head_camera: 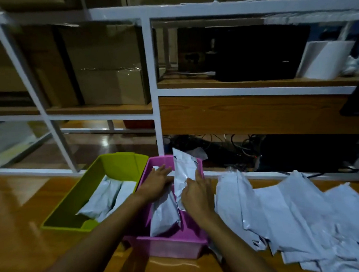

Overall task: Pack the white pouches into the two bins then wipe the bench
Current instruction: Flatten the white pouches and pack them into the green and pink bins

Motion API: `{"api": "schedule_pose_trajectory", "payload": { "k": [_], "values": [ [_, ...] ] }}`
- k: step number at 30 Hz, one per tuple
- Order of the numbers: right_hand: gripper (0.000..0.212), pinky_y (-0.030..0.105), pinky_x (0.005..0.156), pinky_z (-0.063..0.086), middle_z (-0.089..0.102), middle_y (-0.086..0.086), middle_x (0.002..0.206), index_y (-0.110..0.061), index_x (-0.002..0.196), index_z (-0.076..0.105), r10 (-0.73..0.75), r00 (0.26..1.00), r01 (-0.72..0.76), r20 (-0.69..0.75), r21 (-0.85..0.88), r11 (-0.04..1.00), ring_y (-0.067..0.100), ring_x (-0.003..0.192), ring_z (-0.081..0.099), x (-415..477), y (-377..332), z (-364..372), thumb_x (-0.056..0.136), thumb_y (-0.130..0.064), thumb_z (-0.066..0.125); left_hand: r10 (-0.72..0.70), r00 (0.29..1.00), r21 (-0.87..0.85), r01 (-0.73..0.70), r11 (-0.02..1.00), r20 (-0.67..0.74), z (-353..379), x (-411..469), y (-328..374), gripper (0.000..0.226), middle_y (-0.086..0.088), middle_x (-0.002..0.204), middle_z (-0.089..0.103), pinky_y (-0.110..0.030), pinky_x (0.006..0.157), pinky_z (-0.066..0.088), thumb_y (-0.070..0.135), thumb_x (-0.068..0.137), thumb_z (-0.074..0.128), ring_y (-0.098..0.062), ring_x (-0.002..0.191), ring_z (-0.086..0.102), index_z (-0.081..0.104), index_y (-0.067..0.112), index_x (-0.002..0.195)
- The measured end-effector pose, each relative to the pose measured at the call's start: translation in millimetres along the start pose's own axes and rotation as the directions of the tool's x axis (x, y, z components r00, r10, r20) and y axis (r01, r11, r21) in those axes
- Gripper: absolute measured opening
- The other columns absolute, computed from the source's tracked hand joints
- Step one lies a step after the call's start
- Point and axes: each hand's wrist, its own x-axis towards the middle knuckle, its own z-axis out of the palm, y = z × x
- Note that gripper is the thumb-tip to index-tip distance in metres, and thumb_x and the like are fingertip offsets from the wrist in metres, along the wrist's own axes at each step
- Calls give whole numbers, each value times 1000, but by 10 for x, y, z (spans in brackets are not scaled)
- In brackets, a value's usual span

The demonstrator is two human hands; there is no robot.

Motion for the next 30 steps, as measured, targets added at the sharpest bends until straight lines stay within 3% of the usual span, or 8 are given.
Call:
{"api": "schedule_pose_trajectory", "payload": {
  "k": [4, 7, 11, 14, 17, 22, 27, 30],
  "values": [
    [29, 44, 104, 36, 31, 22, 151, -11, 116, 63, 51, 986, -19, 160, -195, 981, 40, 132, 31, 123, 21, 430, 92, -17, 48, 36, 990, 126, -54, 991, 139, 57, 58, 76, 54, -17, 159, 15, -56, 116, 18, 25, 101, 35, -39, 146, 12, 22, 13, 152],
    [34, 49, 109, 27, 36, 31, 146, -8, 121, 61, 23, 950, 95, 310, -361, 928, 43, 137, 27, 139, 22, 554, 93, -22, 47, 6, 965, 118, -38, 992, 261, 197, 98, 71, 63, -27, 157, 11, -50, 116, 14, 28, 102, 36, -41, 145, 13, 10, -6, 149],
    [63, 53, 114, 19, -3, 23, 159, -3, 147, 29, 78, 820, 190, 567, -399, 897, 41, 146, -1, 245, 21, 544, 92, -17, 55, -46, 841, 302, -142, 943, 540, 443, 74, 50, 122, -38, 150, 14, -51, 117, 13, 86, 74, 34, -49, 140, 17, 19, -14, 143],
    [101, 53, 115, 19, -20, 24, 156, 3, 150, -4, 186, 675, 247, 714, -457, 855, 40, 145, -14, 411, 155, 779, 83, -12, 70, -116, 811, 322, -93, 942, 573, 578, 15, 62, 119, -30, 157, -7, -49, 119, 5, 60, 77, 68, -43, 146, -1, 1, -8, 149],
    [109, 53, 118, 11, -25, 27, 153, 3, 147, -17, 238, 622, 278, 746, -494, 824, 42, 143, -17, 450, 233, 1008, 82, -7, 70, -161, 792, 372, -89, 924, 589, 643, 21, -13, 119, -27, 157, -13, -47, 118, 3, 53, 79, 69, -39, 147, -7, -7, -6, 148],
    [102, 54, 118, 8, -21, 28, 154, 5, 147, -12, 250, 617, 334, 746, -536, 775, 43, 144, -14, 450, 209, 1160, 84, -2, 67, -159, 844, 412, -79, 908, 511, 643, 15, -51, 69, -23, 159, -5, -47, 118, 4, 36, 104, 32, -36, 148, -4, 0, -5, 150],
    [87, 49, 119, 11, -5, 30, 156, 8, 147, 12, 162, 665, 341, 729, -490, 802, 42, 146, -5, 471, 228, 1128, 84, -7, 69, -161, 843, 415, -81, 906, 514, 645, 34, -70, 94, -27, 158, -4, -52, 117, 4, 52, 93, 50, -37, 148, -4, 1, -6, 149],
    [89, 43, 120, 14, 2, 28, 157, 5, 148, 13, 66, 767, 236, 638, -377, 895, 38, 147, 3, 448, 262, 999, 85, -18, 70, -126, 821, 357, -100, 929, 557, 525, 89, -70, 111, -27, 157, 2, -57, 118, 7, 61, 74, 69, -40, 147, 1, 14, 4, 151]
  ]
}}
